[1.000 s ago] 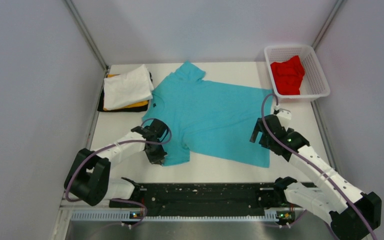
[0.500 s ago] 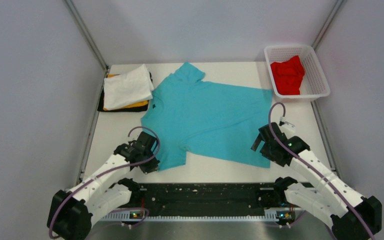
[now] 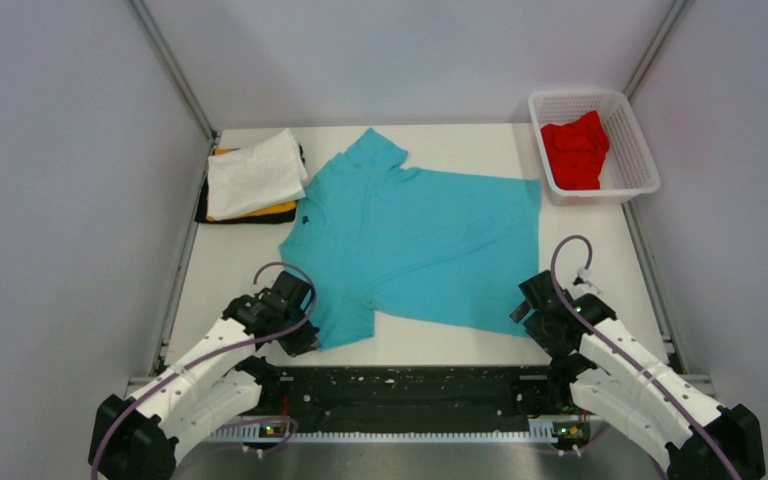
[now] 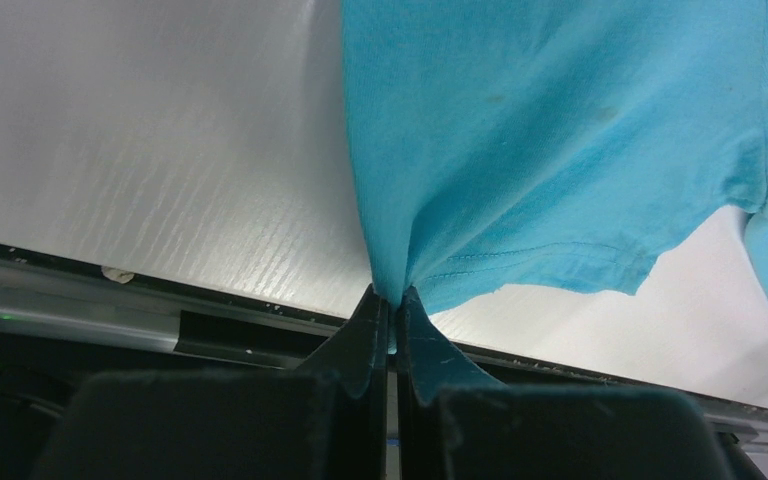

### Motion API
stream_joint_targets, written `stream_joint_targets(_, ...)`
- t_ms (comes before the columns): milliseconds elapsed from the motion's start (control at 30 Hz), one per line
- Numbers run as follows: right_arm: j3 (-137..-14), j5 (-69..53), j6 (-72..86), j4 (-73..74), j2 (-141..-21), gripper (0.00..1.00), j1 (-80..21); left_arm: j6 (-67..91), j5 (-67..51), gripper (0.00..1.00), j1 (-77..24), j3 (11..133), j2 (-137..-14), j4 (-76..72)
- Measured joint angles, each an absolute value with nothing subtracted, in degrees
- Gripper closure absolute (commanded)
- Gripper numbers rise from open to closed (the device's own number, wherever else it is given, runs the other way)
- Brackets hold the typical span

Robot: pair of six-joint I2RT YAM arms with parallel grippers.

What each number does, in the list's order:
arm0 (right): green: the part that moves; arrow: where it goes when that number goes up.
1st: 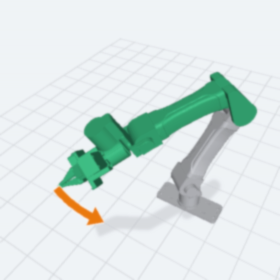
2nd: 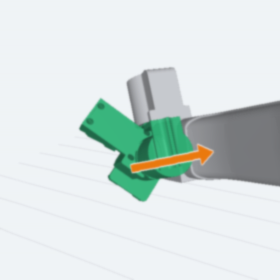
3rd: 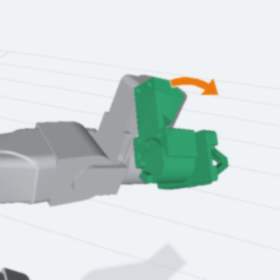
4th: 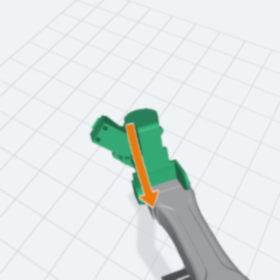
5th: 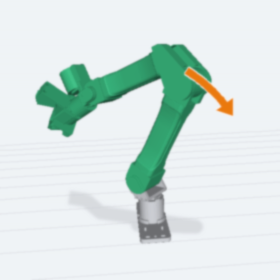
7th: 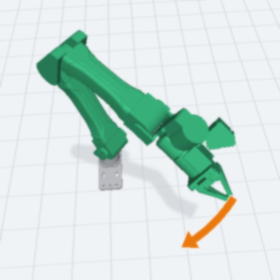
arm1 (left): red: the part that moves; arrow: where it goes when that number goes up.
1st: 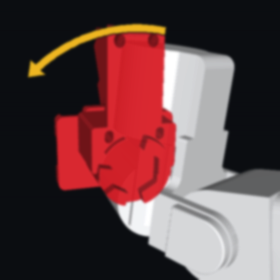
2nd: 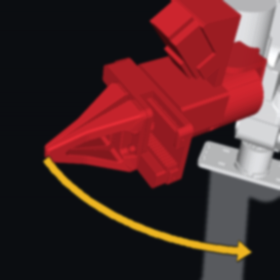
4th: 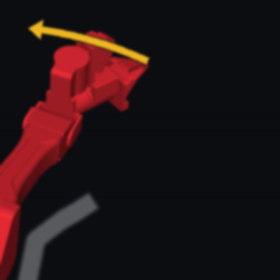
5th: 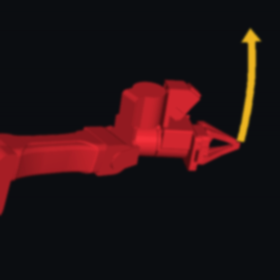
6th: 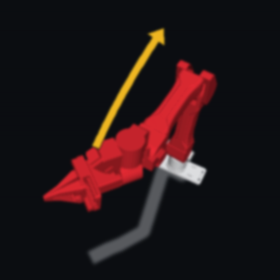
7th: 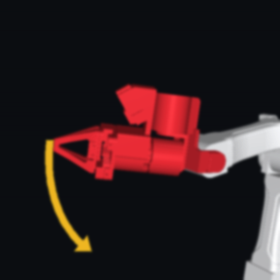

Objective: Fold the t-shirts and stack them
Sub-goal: Grab the side of the flattened tshirt closest away from the robot with both arms

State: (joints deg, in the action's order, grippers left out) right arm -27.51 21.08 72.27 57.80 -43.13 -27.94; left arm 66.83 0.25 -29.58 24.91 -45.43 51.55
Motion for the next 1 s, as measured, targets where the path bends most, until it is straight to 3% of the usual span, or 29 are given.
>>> stream_joint_targets(233, -22.13, 20.05, 75.68, 55.18, -42.02, 0.41, -27.94, 65.65, 1.15, 1.00, -29.63, 27.79, -48.93, 51.62)
stream_joint_targets(500, -20.56, 22.70, 76.77, 51.37, -39.75, 0.51, -27.94, 65.63, 1.15, 1.00, -29.65, 27.88, -48.51, 51.64)
stream_joint_targets(667, -20.12, 24.05, 76.73, 49.32, -40.93, 0.77, -27.94, 65.67, 1.13, 1.00, -29.69, 28.29, -48.64, 51.70)
stream_joint_targets(767, -19.92, 24.56, 76.51, 48.75, -41.82, 1.00, -27.94, 66.13, 1.13, 1.00, -29.69, 28.42, -47.90, 52.12)
stream_joint_targets(1000, -20.47, 24.73, 76.75, 51.72, -41.50, 1.00, -27.94, 68.12, -0.64, 1.00, -29.82, 27.92, -42.30, 53.80)
